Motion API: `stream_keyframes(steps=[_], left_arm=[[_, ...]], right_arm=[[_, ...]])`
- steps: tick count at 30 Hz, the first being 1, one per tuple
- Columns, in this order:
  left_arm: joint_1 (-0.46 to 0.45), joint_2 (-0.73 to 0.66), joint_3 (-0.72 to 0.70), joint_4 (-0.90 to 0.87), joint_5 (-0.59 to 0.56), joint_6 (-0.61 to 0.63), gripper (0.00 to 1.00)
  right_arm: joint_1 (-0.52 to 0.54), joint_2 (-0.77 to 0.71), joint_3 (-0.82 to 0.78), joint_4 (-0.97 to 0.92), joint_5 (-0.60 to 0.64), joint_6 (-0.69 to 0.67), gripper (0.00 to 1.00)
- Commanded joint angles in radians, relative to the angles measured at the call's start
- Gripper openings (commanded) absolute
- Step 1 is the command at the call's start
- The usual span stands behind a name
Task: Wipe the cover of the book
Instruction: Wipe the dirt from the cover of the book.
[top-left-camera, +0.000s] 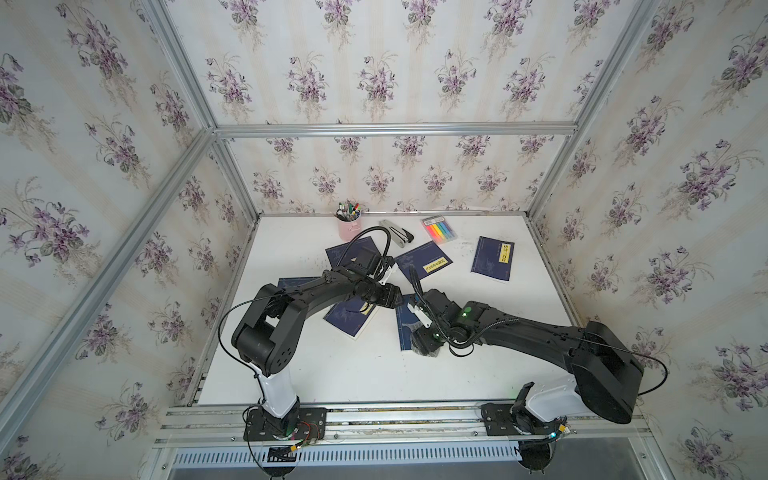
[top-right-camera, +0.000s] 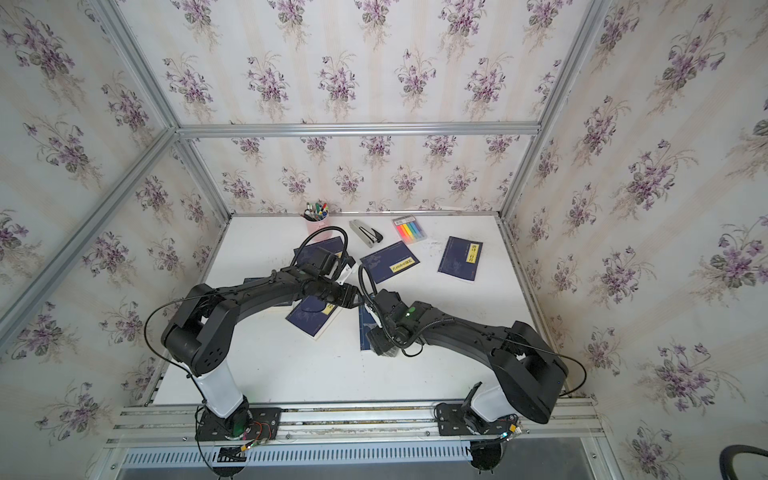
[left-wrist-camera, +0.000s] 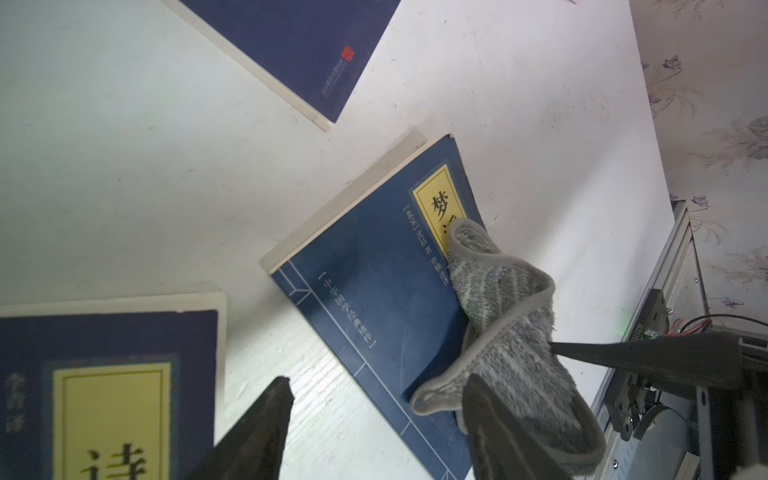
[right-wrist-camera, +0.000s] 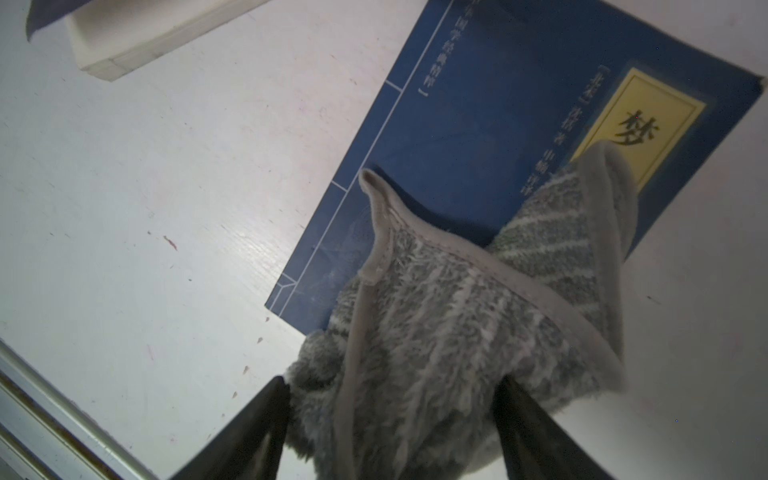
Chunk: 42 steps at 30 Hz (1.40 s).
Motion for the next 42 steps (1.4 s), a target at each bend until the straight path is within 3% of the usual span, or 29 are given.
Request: stream_keyframes(steps=[1, 9, 12, 18, 23, 24, 27, 37, 42], left_arm=[[0.007, -0.005, -0.005, 0.026, 0.027, 0.013, 0.67], [0.015, -0.029, -0.025, 0.034, 0.031, 0.016, 0.67], [0.019, -0.033, -0.027, 0.033, 0.028, 0.016, 0.67], [0.024, -0.029, -0.024, 0.032, 0.029, 0.016, 0.67], [0.023, -0.012, 0.014, 0.001, 0.012, 0.030, 0.67], [0.022, -0.012, 0.025, -0.010, 0.003, 0.034, 0.67], [0.019, -0.013, 0.056, -0.035, -0.006, 0.047, 0.66], [-0.062, 0.089, 0.175, -0.165, -0.091, 0.127, 0.45], [-0.084, 0.149, 0.216, -0.194, -0.143, 0.133, 0.40]], right_arm=[[0.001, 0.033, 0.022, 0.000, 0.019, -0.034, 0.78], [0.001, 0.116, 0.043, -0.035, 0.004, -0.024, 0.73], [0.001, 0.135, 0.048, -0.046, 0.006, -0.010, 0.66], [0.001, 0.136, 0.032, -0.033, -0.002, 0.014, 0.41], [0.000, 0.097, 0.008, 0.015, -0.008, 0.041, 0.09], [0.000, 0.090, 0.003, 0.026, -0.008, 0.049, 0.07], [-0.008, 0.063, -0.007, 0.054, -0.010, 0.067, 0.07], [-0.053, -0.116, -0.053, 0.065, 0.050, 0.143, 0.06], [-0.079, -0.188, -0.082, 0.061, 0.049, 0.160, 0.06]])
